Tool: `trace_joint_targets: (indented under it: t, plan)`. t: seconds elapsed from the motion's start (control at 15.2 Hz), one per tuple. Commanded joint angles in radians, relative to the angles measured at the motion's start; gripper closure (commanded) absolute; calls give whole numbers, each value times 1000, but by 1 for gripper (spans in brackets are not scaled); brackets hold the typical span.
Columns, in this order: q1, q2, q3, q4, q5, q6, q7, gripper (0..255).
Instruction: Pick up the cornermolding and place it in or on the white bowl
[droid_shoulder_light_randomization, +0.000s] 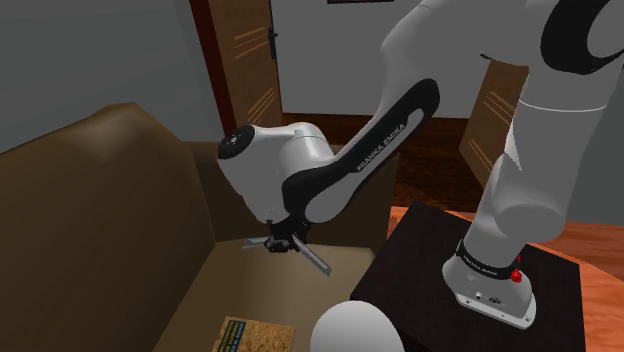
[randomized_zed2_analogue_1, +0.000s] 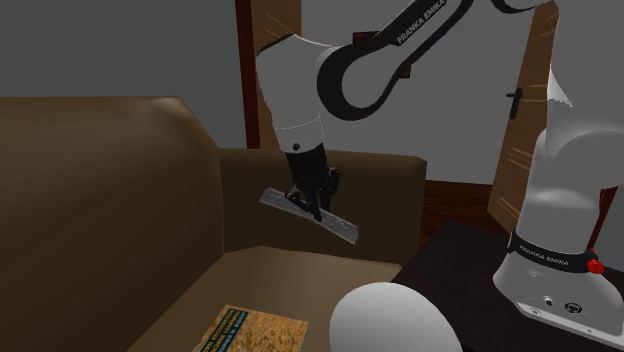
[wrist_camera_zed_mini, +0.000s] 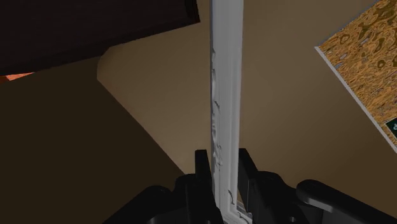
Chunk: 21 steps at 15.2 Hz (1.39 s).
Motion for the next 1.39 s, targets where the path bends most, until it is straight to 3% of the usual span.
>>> trace_joint_targets:
  t: [0.0, 0.46, 0.92, 1.32]
  plan:
    - [13, -61, 24, -65, 46, 14, 15, 255]
    - [90, -237, 95, -218, 208, 23, 58, 255]
    - [214, -387, 165, -313, 380, -7, 127, 255]
    - [197, -312, 194, -347, 339, 86, 171, 255]
